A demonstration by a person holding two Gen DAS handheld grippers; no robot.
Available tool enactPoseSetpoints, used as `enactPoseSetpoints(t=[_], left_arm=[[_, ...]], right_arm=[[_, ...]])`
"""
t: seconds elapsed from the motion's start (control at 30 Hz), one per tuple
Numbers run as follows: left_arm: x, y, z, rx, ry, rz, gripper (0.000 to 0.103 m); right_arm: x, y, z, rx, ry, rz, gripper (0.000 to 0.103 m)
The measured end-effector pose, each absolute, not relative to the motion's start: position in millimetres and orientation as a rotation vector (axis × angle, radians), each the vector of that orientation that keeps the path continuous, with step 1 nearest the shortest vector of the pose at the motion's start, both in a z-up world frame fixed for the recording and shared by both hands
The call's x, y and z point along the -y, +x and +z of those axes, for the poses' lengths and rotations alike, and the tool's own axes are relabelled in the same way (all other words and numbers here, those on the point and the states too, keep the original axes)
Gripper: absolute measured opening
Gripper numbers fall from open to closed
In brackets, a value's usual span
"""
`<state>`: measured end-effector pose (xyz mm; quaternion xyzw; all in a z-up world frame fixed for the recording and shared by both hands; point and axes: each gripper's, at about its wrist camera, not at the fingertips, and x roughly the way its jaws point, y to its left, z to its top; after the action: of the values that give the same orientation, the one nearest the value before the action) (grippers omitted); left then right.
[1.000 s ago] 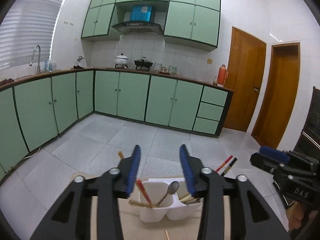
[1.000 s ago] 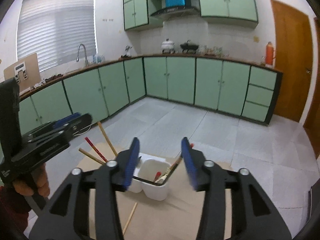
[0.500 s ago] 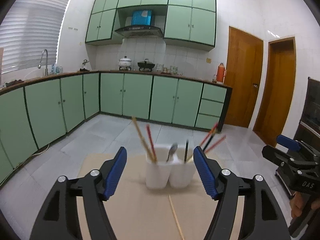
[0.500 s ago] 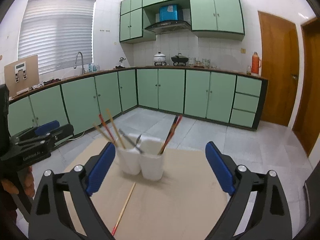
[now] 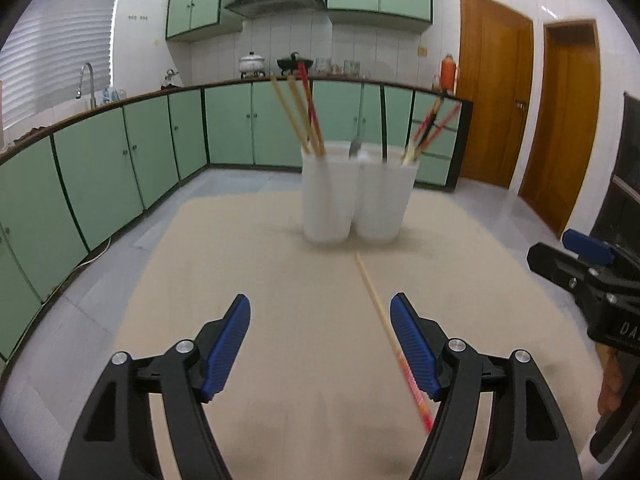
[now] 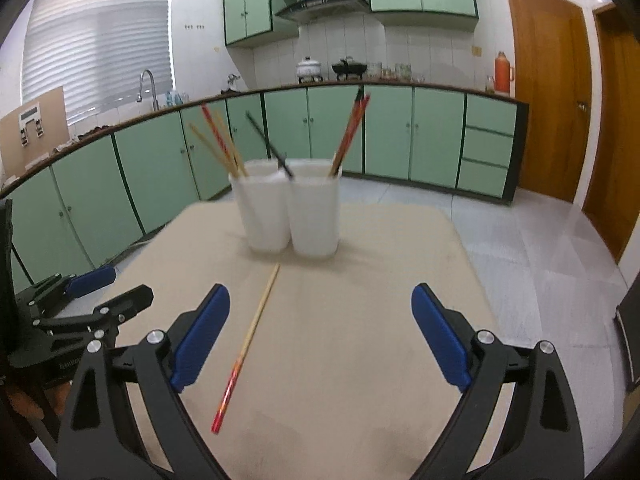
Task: Organize utensils
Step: 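Move both open grippers back over the last red-patterned chopstick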
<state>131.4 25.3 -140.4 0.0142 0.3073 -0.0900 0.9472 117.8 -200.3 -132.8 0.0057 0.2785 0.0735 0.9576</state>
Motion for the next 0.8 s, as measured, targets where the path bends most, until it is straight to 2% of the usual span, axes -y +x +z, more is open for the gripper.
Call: enactPoseSetpoints(t=[0.5,0.8], left_arm=[[-41,114,-179,-0.692,0.003,-0.157,0.071],[-60,109,-190,-0.727,0.003,-0.118,0.071]], right_arm=[[173,98,-181,-0.632,0.046,0.149,0.089],[137,83,-213,-0.717,0.028,0.175,0.064]])
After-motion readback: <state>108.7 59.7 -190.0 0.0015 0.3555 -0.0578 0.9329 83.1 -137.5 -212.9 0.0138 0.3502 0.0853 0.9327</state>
